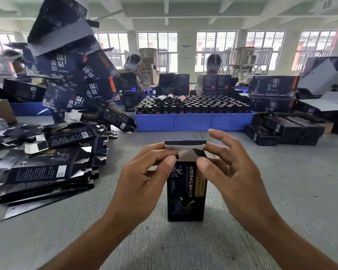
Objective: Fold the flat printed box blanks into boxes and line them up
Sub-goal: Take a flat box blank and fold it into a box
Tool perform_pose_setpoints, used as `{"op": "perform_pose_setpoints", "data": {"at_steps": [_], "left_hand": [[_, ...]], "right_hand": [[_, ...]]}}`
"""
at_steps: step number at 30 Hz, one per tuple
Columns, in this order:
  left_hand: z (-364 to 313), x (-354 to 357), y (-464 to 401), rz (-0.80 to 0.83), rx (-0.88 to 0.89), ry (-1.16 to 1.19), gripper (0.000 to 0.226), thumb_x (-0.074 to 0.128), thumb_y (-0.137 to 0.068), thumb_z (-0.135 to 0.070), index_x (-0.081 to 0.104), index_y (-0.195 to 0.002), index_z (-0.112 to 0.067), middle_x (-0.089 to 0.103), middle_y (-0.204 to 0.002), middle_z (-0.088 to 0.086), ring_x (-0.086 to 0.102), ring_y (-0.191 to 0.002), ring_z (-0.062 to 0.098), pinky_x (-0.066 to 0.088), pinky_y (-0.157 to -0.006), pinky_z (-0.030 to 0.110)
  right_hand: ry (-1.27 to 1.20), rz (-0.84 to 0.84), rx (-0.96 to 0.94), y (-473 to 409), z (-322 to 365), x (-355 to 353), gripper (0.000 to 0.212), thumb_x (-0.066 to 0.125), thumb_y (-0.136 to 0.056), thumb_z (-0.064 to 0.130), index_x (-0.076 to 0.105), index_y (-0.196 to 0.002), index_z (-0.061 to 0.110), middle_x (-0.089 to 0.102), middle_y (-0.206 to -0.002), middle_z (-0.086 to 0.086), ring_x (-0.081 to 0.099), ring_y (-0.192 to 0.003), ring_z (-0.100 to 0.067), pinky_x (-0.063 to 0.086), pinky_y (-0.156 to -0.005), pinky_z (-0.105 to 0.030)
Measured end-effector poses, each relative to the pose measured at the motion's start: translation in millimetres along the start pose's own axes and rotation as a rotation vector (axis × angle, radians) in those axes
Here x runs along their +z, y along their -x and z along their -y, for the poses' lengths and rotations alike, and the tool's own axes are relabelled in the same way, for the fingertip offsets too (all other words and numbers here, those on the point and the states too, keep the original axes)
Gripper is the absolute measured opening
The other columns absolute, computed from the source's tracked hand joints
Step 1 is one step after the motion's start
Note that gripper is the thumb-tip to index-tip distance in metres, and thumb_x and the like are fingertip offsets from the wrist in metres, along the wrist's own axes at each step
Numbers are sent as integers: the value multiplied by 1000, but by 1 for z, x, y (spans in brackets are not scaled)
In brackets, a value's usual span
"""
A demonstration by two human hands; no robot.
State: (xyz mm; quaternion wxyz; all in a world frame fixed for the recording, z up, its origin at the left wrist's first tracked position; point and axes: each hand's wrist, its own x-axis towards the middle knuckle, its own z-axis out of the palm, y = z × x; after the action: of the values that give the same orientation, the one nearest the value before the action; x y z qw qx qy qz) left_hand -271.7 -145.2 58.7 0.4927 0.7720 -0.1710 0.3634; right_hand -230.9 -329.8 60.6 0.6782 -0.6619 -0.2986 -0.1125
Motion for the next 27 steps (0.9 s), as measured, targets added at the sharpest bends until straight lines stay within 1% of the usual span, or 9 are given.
{"op": "perform_pose_setpoints", "data": {"at_steps": [1,2,4,6,15,19,23,25,27], "left_hand": [[0,0,0,-1,3,-2,22,59,-97,-22,69,-110,-36,66,-116,-20,63,-112,2,49,-82,8],[0,0,1,-3,5,-7,22,58,-98,-22,70,-111,-35,67,-116,-18,63,-113,3,49,-82,8],[0,0,1,3,-8,-15,21,58,-98,-24,73,-112,-28,67,-120,-15,64,-113,7,49,-82,10],[1,0,2,9,-46,7,21,57,-98,-26,74,-108,-22,67,-125,-15,65,-112,8,50,-80,11],[3,1,6,11,-115,153,23,62,-94,-27,73,-113,-21,64,-134,-13,66,-115,7,55,-83,17],[2,4,6,-30,-126,196,18,63,-96,-28,72,-106,-16,67,-130,-10,67,-113,8,56,-81,18],[3,6,6,-63,-146,232,22,65,-88,-29,58,-104,-15,70,-125,-8,71,-105,15,57,-76,21],[3,5,5,-53,-152,229,27,67,-92,-34,54,-113,-23,70,-124,-10,71,-106,16,58,-78,22],[5,3,6,-40,-107,135,37,66,-94,-36,53,-128,-33,68,-125,-14,68,-111,10,56,-82,20]], "right_hand": [[15,4,-6,1,1,1,41,70,-78,48,59,-117,59,63,-119,35,63,-107,11,49,-74,-3],[20,7,-21,1,2,2,37,68,-81,49,62,-117,54,65,-116,32,64,-105,11,48,-73,-2],[5,8,-50,1,3,4,25,64,-87,42,68,-112,37,72,-105,24,68,-98,7,49,-72,-3],[-9,0,-55,0,3,5,18,62,-90,36,70,-104,30,74,-100,21,70,-94,3,50,-72,-4],[-23,-16,-29,-1,0,2,15,64,-90,29,71,-103,27,74,-105,20,72,-94,0,52,-72,-8],[-8,0,-30,-1,1,2,15,64,-90,28,71,-103,28,74,-103,22,71,-93,2,51,-72,-6],[-10,3,-41,-1,1,2,16,63,-89,29,70,-103,27,74,-103,21,71,-93,1,51,-72,-7],[9,8,-40,-1,1,2,17,62,-89,30,70,-105,28,73,-104,22,71,-94,2,51,-73,-6],[50,17,-46,0,0,2,19,61,-91,31,69,-109,31,73,-105,23,70,-96,3,50,-74,-6]]}}
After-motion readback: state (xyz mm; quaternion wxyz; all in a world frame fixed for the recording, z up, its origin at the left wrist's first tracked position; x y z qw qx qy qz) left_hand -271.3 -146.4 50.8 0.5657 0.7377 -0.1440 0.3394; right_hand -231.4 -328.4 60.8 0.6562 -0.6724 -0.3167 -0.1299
